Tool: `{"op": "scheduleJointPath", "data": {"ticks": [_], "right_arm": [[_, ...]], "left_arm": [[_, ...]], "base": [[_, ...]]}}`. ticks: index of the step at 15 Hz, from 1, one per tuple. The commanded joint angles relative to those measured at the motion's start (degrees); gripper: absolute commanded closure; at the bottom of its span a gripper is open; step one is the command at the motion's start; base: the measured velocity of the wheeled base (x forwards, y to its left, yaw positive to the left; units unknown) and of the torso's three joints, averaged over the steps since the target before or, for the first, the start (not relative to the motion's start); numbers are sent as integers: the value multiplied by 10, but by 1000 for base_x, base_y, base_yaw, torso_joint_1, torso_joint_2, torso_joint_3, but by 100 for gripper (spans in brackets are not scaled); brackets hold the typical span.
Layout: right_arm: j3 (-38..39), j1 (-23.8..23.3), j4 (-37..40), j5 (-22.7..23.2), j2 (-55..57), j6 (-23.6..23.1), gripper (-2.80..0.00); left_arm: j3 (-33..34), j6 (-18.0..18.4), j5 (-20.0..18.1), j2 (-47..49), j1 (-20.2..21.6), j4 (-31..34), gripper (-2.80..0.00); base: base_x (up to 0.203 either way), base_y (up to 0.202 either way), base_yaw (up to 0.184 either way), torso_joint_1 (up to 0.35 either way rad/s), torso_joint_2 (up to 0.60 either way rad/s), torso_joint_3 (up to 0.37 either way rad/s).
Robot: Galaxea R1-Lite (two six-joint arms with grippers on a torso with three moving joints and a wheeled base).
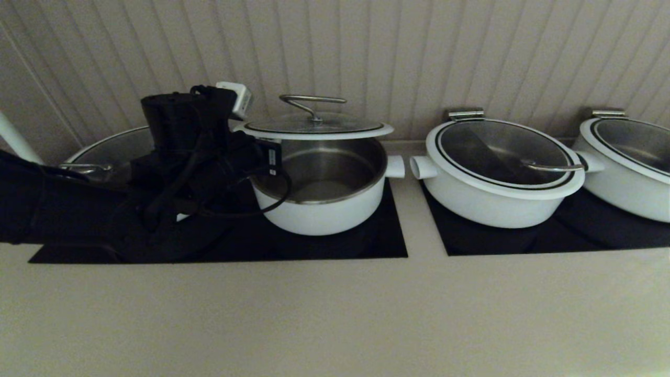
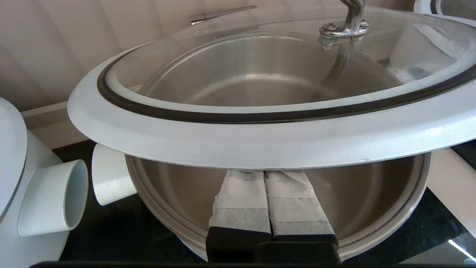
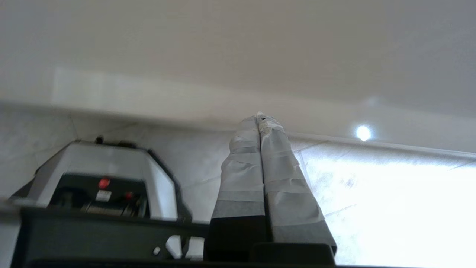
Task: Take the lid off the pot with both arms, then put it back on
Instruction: Open the pot lid completely
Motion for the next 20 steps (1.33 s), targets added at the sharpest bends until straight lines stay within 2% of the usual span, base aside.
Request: {"op": "scheduleJointPath", "data": {"ticks": [1, 13, 17, 20], "right_arm": [[-3, 1, 3, 1, 4, -1, 0], [-3, 1, 3, 1, -3, -1, 0], [-3, 46, 2, 2, -105, 0, 0], [0, 60, -9, 2, -217, 0, 0]], "left_arm": [[0, 0, 1, -1, 0, -2, 0], [4, 0, 11, -4, 0, -3, 0], [6, 0, 15, -3, 0, -4, 0], [6, 0, 15, -3, 0, -4, 0]], "base": [[0, 0, 0, 0, 0, 0], [0, 0, 0, 0, 0, 0], [0, 0, 0, 0, 0, 0], [0, 0, 0, 0, 0, 0]]}}
